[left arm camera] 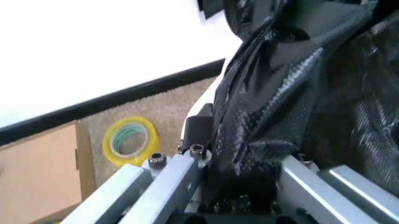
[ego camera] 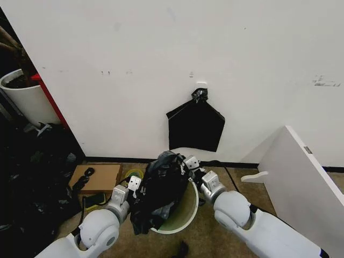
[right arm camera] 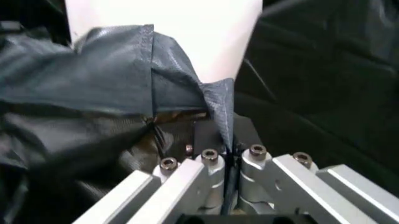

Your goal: Place the garbage bag over the trash bin.

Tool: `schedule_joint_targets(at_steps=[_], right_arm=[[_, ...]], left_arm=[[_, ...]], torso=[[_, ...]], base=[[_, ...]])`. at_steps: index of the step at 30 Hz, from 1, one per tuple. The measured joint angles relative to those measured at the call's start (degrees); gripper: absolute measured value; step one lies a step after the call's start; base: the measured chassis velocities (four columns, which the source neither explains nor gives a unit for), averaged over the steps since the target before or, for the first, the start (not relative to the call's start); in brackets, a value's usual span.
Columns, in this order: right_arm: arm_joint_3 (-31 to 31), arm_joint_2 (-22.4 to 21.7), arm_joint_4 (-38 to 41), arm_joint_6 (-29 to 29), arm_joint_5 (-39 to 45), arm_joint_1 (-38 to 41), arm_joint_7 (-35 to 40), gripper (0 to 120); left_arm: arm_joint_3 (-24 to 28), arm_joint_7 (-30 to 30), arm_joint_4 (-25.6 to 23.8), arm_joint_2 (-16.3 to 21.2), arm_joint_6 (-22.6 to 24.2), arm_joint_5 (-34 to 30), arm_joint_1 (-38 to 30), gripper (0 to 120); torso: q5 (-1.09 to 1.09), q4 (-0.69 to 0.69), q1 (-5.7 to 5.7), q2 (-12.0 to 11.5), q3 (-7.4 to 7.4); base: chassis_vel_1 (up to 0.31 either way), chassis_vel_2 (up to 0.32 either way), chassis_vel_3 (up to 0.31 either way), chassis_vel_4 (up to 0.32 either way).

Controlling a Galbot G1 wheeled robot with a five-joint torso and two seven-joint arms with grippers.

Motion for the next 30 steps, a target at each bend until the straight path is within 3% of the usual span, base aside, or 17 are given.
schedule_joint_targets(at_steps=[10, 18, 24, 30], right_arm=[[0.36, -1.93, -2.72, -0.25, 1.48, 0.66, -1.48, 0], [1.14, -4.27, -1.44, 3.04, 3.19, -1.3, -3.97, 0], [4.99, -6.18, 2.01, 7.22, 6.51, -6.26, -3.9, 27], [9.68, -7.17, 4.71, 8.33, 8.97, -9.46, -5.82, 45]], left_arm=[[-0.32, 1.63, -0.59, 0.26, -2.45, 2.33, 0.86, 1], [-0.49, 1.39, -0.7, -0.23, -3.11, 2.2, 1.26, 1], [-1.26, -0.85, -0.4, -1.33, -1.51, -2.28, 1.05, 1], [-1.45, -1.21, -0.04, -1.42, -1.34, -3.3, 0.99, 1]], torso=[[0.0, 0.0, 0.0, 0.0, 0.0], [0.0, 0.0, 0.0, 0.0, 0.0], [-0.01, -0.01, 0.0, 0.0, 0.0], [0.0, 0.0, 0.0, 0.0, 0.0]], base=[[0.0, 0.0, 0.0, 0.0], [0.0, 0.0, 0.0, 0.0], [0.0, 0.0, 0.0, 0.0], [0.0, 0.0, 0.0, 0.0]])
